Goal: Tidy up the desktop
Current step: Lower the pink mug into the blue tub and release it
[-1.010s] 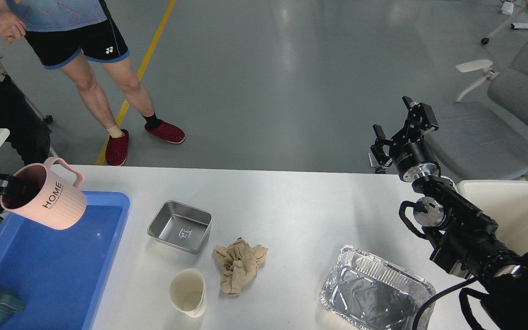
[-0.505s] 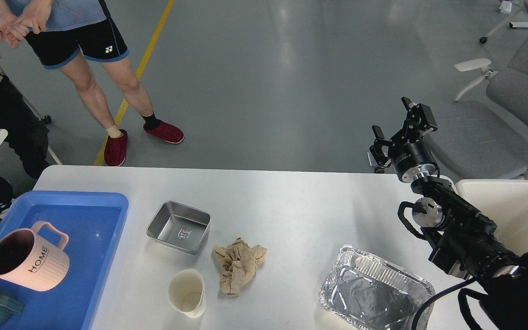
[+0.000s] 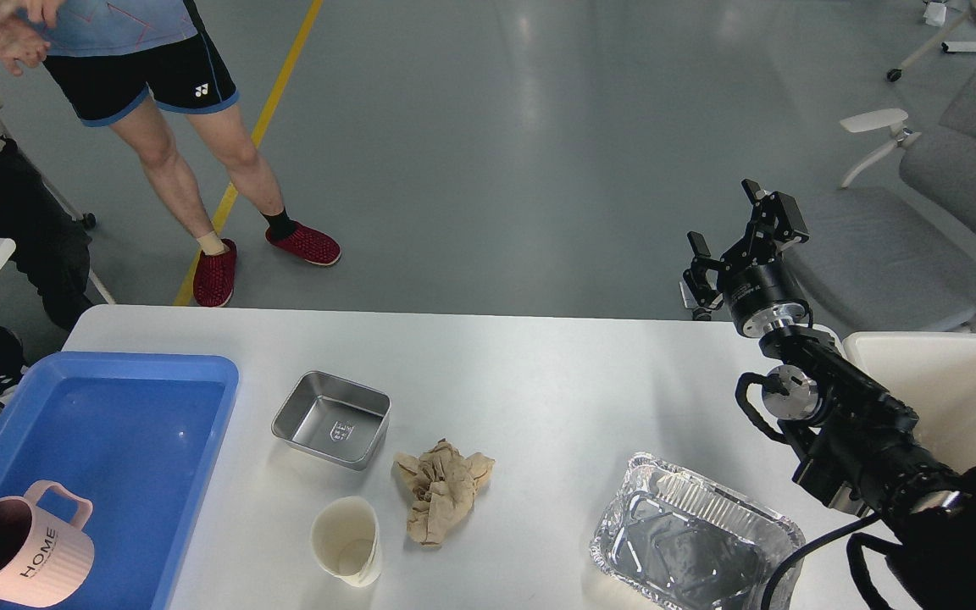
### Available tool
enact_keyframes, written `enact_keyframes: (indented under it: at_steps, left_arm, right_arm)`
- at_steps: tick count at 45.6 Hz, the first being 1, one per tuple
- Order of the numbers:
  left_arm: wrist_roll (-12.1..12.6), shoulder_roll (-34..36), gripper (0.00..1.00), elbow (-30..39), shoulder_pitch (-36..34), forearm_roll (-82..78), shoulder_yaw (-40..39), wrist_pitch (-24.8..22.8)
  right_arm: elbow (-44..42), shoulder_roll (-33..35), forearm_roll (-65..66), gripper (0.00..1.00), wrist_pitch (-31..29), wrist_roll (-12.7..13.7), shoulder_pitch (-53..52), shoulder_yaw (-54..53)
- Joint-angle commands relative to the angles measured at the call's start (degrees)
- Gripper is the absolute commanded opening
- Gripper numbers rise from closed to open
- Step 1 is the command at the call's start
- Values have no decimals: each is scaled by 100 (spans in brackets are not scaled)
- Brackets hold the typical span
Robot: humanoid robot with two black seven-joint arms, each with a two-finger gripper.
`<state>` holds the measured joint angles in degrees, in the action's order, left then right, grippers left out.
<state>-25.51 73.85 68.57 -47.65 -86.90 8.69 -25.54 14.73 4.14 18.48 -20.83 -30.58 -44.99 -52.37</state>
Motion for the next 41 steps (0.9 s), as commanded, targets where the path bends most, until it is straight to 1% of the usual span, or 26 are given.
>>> enact_keyframes:
  at_steps: [1,5,10,18,23,25,26,28,31,33,37,41]
  left_arm:
    - [20,-47,0,-72,203,6,-8,215]
    - [134,-99,0,-230,396,76,-34,418]
    - [196,-416,1,-389,537,94,-26,550]
    - [196,-530,2,-556,687,182,-43,726]
    - [196,-600,4,-556,696,200,-34,717]
    - [178,-600,6,-556,704,200,-34,717]
    - [170,-600,8,-556,713,208,-34,717]
    - [170,-609,16,-556,722,217,-43,717]
    - [196,-670,38,-556,722,252,-43,726]
    - [196,-688,48,-556,722,287,-43,726]
    - [196,-688,56,-556,731,331,-34,717]
    - [196,-688,67,-556,731,366,-43,717]
  right_arm:
    - [-6,8,-2,100,0,-1,17,-1]
    - [-6,8,-2,100,0,-1,26,-1]
    - [-6,8,-2,100,0,-1,26,-1]
    - [-6,17,6,100,0,-1,43,-1]
    - [-6,8,-2,100,0,-1,52,-1]
    - [-6,17,6,100,0,-1,43,-1]
    - [-6,8,6,100,0,-1,52,-1]
    - [-6,17,-2,100,0,-1,52,-1]
    - [-6,17,-2,100,0,-1,61,-1]
    - [-6,17,6,100,0,-1,61,-1]
    - [-6,25,-2,100,0,-1,69,-1]
    - [-6,34,6,100,-9,8,70,-1]
